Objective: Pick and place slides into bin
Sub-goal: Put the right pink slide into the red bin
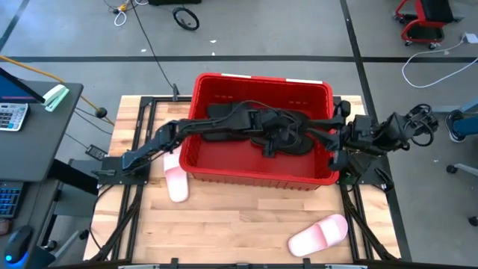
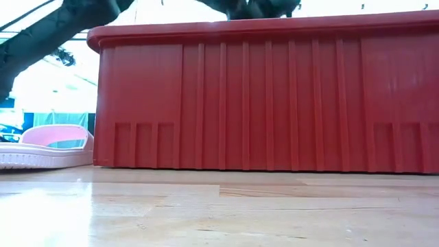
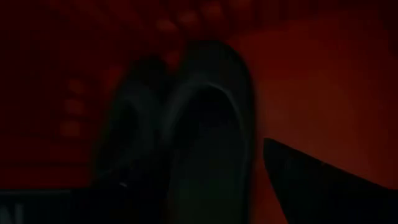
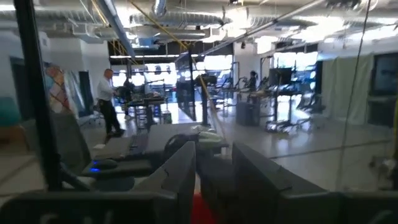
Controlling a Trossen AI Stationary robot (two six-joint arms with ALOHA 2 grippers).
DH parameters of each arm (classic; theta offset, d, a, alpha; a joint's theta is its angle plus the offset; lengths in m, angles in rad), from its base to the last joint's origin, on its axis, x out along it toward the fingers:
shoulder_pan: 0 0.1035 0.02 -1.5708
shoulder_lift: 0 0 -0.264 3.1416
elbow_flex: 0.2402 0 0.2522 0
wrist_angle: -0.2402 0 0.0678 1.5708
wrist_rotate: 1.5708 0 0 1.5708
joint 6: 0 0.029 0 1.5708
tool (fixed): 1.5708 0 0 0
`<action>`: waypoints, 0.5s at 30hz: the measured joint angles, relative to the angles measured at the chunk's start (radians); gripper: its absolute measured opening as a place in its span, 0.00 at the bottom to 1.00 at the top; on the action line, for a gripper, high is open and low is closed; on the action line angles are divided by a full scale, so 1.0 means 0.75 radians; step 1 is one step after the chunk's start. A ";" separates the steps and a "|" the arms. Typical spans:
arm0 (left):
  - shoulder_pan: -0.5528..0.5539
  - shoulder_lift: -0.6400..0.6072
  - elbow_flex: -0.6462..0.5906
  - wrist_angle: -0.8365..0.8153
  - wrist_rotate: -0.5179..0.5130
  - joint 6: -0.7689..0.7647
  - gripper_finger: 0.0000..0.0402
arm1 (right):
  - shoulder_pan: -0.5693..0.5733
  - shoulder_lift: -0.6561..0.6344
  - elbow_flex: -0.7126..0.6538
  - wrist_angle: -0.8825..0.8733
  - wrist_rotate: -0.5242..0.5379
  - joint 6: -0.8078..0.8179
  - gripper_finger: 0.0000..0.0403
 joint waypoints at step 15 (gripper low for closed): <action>-0.124 -0.515 0.002 -0.057 -0.248 -0.645 0.60 | 0.150 -0.016 0.001 -0.478 -0.642 0.744 0.27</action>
